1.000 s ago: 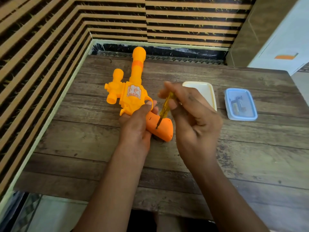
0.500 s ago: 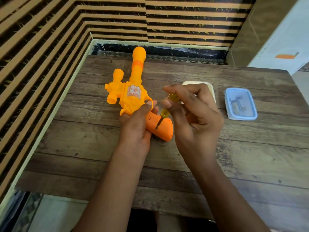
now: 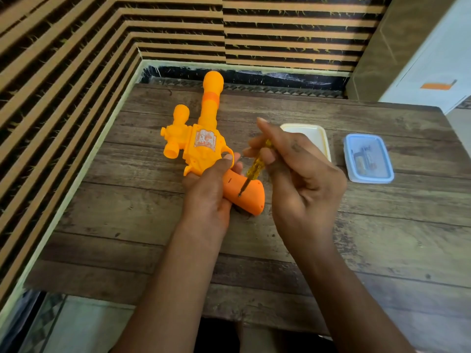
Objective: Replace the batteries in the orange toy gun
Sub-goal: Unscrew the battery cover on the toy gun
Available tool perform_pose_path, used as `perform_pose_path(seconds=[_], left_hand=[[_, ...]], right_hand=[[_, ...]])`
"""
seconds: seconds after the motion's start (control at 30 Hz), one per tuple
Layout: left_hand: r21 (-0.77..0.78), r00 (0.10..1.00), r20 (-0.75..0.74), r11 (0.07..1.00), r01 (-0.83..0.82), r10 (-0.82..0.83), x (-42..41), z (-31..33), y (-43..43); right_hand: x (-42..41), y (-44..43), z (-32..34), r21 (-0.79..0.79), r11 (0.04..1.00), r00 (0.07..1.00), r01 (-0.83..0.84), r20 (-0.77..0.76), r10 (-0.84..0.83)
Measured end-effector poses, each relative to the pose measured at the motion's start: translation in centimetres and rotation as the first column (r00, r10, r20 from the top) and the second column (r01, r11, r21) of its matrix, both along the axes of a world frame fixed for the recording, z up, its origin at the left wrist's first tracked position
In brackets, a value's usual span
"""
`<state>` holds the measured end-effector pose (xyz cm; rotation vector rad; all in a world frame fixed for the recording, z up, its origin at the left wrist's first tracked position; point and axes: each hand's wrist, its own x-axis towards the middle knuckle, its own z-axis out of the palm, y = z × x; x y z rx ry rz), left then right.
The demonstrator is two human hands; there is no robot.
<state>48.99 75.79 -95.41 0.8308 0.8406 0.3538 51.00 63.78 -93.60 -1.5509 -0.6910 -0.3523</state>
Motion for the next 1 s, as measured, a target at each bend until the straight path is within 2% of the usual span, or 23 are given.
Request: perform_pose_path(seconds=[0.23, 0.47, 0.67, 0.83, 1.0], left_hand=[[0.008, 1.000, 0.001, 1.000, 0.005, -0.005, -0.12, 0.43, -0.09], [0.011, 1.000, 0.015, 1.000, -0.011, 0.011, 0.01, 0.36, -0.11], [0.029, 1.000, 0.007, 1.000, -0.004, 0.003, -0.19, 0.62, -0.24], [0.018, 1.000, 0.013, 1.000, -0.023, 0.023, -0.12, 0.36, -0.19], [0.019, 1.000, 0.022, 1.000, -0.018, 0.018, -0.13, 0.30, -0.25]], right_hand=[[0.21, 0.28, 0.47, -0.006, 0.999, 0.998, 0.046, 0.035, -0.046], [0.38, -0.06, 0.44, 0.001, 0.997, 0.996, -0.082, -0.030, 0.082], [0.49, 0.12, 0.58, -0.009, 1.000, 1.000, -0.021, -0.016, 0.021], [0.49, -0.12, 0.55, 0.023, 0.991, 0.988, -0.132, -0.076, 0.133], [0.65, 0.08, 0.57, 0.011, 0.997, 0.995, -0.072, -0.066, 0.072]])
